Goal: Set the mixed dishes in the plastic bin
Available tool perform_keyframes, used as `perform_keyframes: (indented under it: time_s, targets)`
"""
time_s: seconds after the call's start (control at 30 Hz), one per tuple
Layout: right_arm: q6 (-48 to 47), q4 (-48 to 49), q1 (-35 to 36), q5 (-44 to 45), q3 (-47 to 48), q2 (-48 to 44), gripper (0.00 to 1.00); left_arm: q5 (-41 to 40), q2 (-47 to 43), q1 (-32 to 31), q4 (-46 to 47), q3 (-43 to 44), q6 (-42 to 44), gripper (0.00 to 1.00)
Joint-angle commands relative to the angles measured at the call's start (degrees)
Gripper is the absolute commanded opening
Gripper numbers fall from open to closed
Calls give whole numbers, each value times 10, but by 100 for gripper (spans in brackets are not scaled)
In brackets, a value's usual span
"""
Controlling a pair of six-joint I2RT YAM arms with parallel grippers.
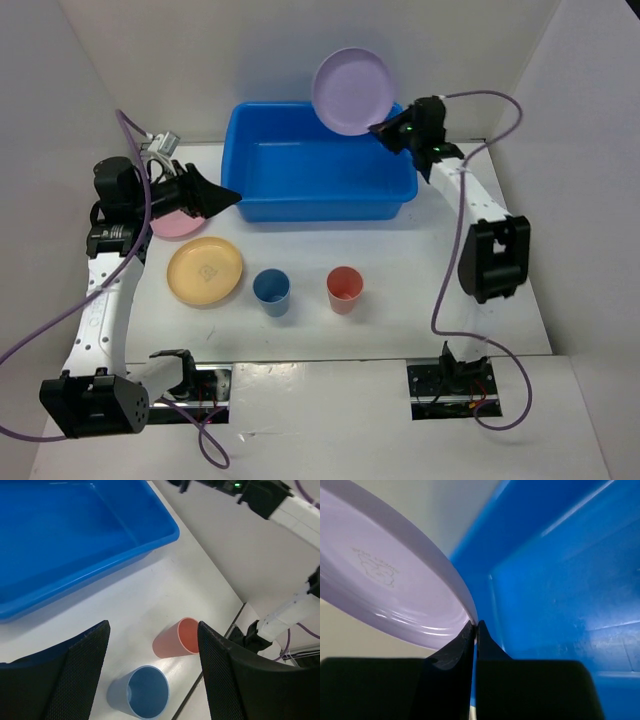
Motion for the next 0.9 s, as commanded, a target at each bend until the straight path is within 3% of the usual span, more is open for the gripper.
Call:
perform_keyframes:
  time_s: [0.0,0.33,0.7,0.87]
  targets:
    - [-78,-99,36,-31,100,92,0,19,-22,10,7,26,-2,78]
    - [-141,-272,93,-6,327,304,0,19,-28,15,7,20,-9,78]
    - [-164,-335,105,18,398,396,0,13,-34,15,7,15,-9,78]
    - [-169,-346,105,13,420,413,10,-6,-34,15,7,15,-15,78]
